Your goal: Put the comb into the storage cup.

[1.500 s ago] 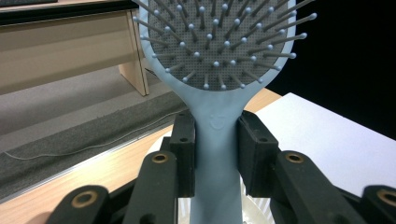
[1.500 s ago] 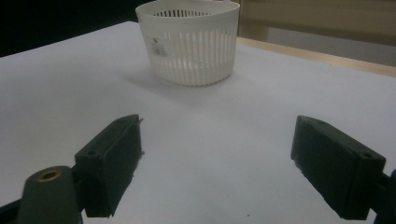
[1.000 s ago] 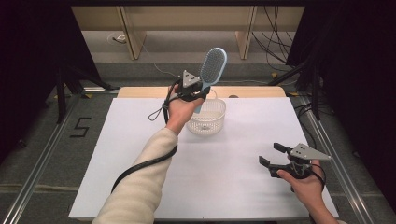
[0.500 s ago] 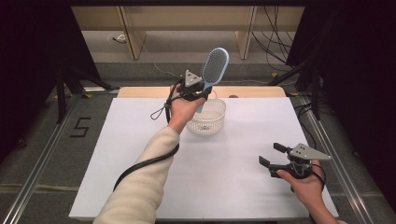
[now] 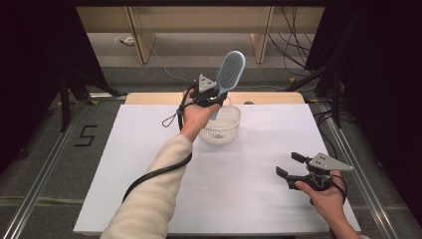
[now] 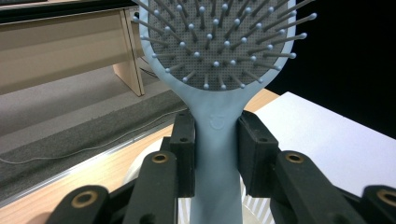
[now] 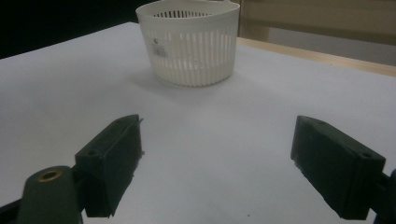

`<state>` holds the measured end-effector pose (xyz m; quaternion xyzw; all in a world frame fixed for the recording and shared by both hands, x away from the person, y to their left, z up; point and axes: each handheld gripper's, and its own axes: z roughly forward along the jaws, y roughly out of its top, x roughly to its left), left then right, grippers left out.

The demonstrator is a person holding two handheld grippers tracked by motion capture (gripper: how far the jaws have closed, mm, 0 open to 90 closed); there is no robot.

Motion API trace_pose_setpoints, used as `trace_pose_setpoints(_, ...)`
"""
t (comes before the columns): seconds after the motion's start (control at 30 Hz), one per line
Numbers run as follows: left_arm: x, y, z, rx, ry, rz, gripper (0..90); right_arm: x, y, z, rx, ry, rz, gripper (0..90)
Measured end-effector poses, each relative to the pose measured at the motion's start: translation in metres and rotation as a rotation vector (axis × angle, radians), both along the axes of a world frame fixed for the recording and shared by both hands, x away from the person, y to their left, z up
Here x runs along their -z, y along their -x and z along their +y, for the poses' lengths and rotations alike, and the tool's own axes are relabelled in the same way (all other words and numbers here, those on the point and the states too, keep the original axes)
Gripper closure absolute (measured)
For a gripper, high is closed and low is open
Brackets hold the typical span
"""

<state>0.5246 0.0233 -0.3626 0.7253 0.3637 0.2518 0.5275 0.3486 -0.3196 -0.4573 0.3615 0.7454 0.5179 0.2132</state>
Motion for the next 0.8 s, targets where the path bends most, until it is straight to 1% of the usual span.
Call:
trace_pose_setpoints(0.17, 0.0027, -0.0009, -0.0010, 0.008, 0.003, -0.001, 69.6, -0.0001, 0.0000, -0.0003, 0.001, -0.001, 0.000, 17.3)
trace_pose_setpoints(0.37, 0.0043, -0.0015, -0.0026, 0.022, 0.010, -0.011, 69.5, 0.0004, -0.0002, 0.0000, -0.003, -0.002, 0.002, 17.4)
trace_pose_setpoints(0.63, 0.0065, -0.0030, -0.0036, 0.020, 0.008, -0.014, 69.6, 0.0006, -0.0003, 0.0001, -0.005, -0.001, 0.004, 17.4)
trace_pose_setpoints(0.8, 0.0084, -0.0036, -0.0033, 0.013, -0.001, -0.011, 69.5, 0.0005, -0.0002, 0.0000, -0.004, 0.000, 0.003, 17.4)
